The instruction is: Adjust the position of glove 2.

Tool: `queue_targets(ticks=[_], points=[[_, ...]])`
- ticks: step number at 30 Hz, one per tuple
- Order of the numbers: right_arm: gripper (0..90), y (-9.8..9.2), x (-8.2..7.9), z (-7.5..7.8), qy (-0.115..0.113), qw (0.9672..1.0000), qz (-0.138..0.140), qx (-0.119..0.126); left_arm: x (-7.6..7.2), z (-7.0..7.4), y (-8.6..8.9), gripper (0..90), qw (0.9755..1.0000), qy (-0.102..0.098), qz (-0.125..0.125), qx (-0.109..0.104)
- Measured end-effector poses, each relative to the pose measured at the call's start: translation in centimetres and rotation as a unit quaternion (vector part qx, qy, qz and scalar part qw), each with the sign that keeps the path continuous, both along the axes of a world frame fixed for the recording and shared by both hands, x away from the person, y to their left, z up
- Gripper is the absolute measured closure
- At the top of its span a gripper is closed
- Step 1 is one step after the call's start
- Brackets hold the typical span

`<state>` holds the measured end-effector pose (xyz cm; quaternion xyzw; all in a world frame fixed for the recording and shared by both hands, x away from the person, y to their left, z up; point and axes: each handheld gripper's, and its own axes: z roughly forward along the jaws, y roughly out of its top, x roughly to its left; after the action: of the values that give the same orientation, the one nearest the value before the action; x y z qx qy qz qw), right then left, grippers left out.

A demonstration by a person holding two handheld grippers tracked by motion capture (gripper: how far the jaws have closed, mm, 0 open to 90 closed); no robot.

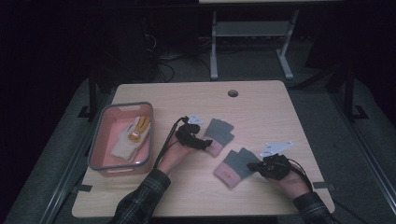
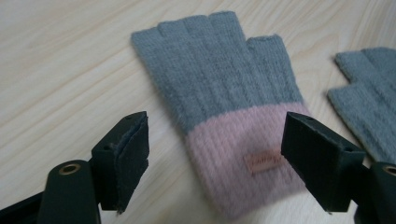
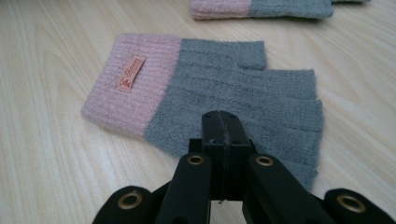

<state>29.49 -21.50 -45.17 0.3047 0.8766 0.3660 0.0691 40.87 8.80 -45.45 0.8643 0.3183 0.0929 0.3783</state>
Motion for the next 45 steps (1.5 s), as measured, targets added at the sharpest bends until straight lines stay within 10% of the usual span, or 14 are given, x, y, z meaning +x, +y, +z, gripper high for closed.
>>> queue_targets(ticks=[19, 31, 38, 45], points=[[90.0, -0.1, -0.2, 0.0, -0.004, 1.0000, -0.001, -0.004, -2.1, -0.7, 2.0, 23.8, 0.9976, 0.050, -0.044, 0.018], [90.0, 0.2, -0.3, 0.0, -0.002, 1.0000, 0.000, -0.005, -2.8, -0.6, 2.9, 46.8, 0.9948, 0.080, -0.063, 0.004], [90.0, 0.4, -0.3, -0.1, -0.005, 1.0000, 0.006, -0.006, -3.5, 0.4, 2.0, 74.4, 0.9944, 0.046, -0.086, 0.041], [90.0, 0.7, -0.5, 0.1, 0.000, 0.9999, 0.016, -0.001, -3.7, 1.2, 1.9, 77.9, 0.9960, 0.038, -0.068, 0.043]])
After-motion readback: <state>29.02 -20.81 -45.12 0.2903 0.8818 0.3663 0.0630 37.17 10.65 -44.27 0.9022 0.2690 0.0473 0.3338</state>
